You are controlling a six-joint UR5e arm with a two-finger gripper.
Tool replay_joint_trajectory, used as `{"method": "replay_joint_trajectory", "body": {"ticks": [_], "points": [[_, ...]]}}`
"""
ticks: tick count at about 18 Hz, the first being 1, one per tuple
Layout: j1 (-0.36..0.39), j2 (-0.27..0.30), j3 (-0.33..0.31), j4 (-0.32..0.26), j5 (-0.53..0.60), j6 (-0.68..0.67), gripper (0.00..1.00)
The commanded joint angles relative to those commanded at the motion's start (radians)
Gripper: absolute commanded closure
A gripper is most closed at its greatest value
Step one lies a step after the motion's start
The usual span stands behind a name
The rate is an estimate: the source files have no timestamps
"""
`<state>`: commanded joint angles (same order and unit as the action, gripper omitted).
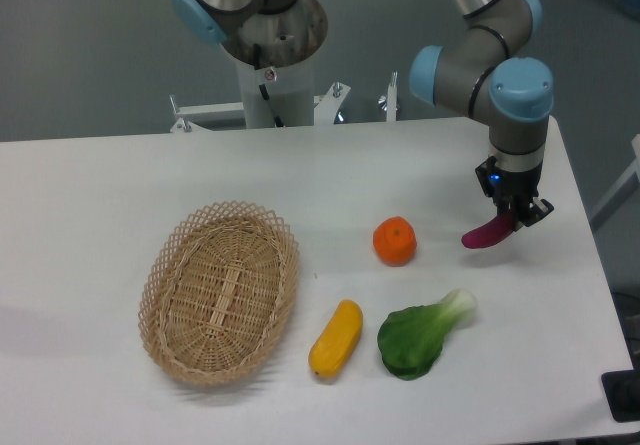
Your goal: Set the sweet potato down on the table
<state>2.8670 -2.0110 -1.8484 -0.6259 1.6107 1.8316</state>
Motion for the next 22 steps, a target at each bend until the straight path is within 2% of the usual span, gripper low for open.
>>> {"method": "replay_joint_trajectory", "body": {"ticks": [4,5,6,7,8,9,12,15,22], "points": [[0.0,-0.002,-0.023,-0.003,-0.002,-0.026,0.72],[0.0,-0.003,-0.026,-0.003,-0.002,-0.04,0.7],[0.0,-0.003,-0.026,-0.002,-0.002,-0.051,0.62],[0.0,-0.003,-0.026,-0.002,-0.003,-0.055,0.4],[0.0,-0.002,-0.017,-0.002,-0.006,-0.057,0.08],[0.0,0.003,-0.011,-0.003,-0.006,-0.057,0.0],[-0.003,0.023,-0.003,-0.003,-0.011,-0.119,0.0],[-0.037,0.061,0.026,-0.006,-0.009,-0.269,0.0],[-0.101,0.188,0.098,-0.035,-0.026,-0.301,0.0]]}}
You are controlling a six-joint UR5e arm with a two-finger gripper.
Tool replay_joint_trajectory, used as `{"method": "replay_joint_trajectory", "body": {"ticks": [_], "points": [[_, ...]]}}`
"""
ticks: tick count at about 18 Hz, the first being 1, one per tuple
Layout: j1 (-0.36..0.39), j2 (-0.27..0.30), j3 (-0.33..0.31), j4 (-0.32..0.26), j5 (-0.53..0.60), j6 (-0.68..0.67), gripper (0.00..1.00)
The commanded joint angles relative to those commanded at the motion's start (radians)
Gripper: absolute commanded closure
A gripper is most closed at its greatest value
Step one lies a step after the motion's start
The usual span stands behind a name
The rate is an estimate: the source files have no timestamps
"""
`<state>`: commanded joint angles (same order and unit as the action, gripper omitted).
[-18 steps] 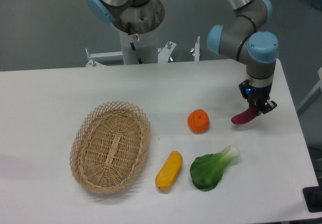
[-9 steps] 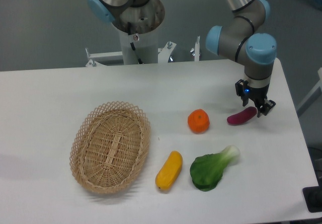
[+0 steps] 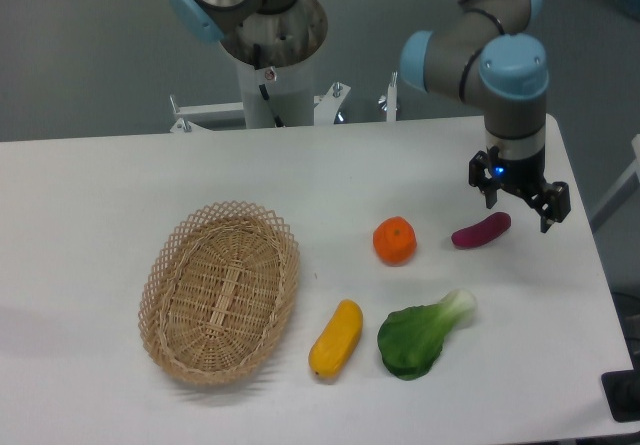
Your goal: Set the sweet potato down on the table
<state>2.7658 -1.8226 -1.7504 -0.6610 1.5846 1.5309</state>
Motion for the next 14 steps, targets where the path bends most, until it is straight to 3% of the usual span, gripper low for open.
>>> {"method": "replay_joint_trajectory", "body": {"ticks": [3,8,11,14], "points": [[0.0,0.038,0.064,-0.125,0.003,0.014,0.0],[0.029,0.042,0.182,-0.311,0.0,0.087,0.0],[0.076,0.048,0.204,-0.411,-0.006,0.224,0.0],[0.133,0.061,0.201,-0.449,-0.061,0.342,0.0]]}}
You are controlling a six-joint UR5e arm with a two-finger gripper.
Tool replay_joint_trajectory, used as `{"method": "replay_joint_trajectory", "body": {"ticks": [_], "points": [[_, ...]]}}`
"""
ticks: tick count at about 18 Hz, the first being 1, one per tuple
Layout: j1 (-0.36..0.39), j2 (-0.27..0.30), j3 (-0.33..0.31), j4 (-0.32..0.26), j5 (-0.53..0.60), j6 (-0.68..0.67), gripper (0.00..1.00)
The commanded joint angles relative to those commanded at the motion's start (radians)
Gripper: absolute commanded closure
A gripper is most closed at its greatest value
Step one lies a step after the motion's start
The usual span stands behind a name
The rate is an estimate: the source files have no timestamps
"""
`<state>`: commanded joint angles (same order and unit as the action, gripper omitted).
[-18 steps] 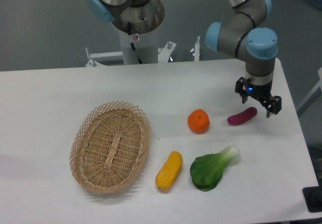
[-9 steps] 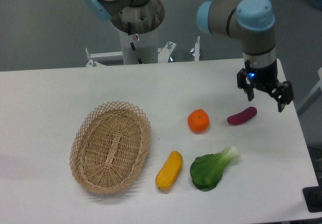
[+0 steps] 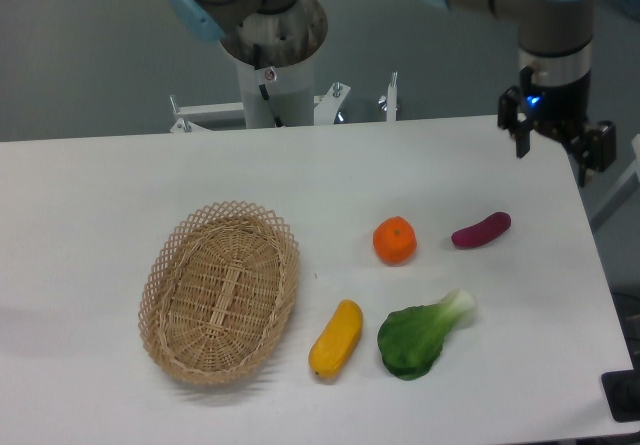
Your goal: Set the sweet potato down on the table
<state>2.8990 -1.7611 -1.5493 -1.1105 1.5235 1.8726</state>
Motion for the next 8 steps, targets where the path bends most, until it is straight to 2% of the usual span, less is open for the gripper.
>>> {"method": "replay_joint_trajectory", "body": {"ticks": [2,8], "points": [[0.017,0.006,-0.009,-0.005,-0.04,0.025,0.0],[0.02,0.008,-0.011,-0.006,-0.042,0.025,0.0]]}}
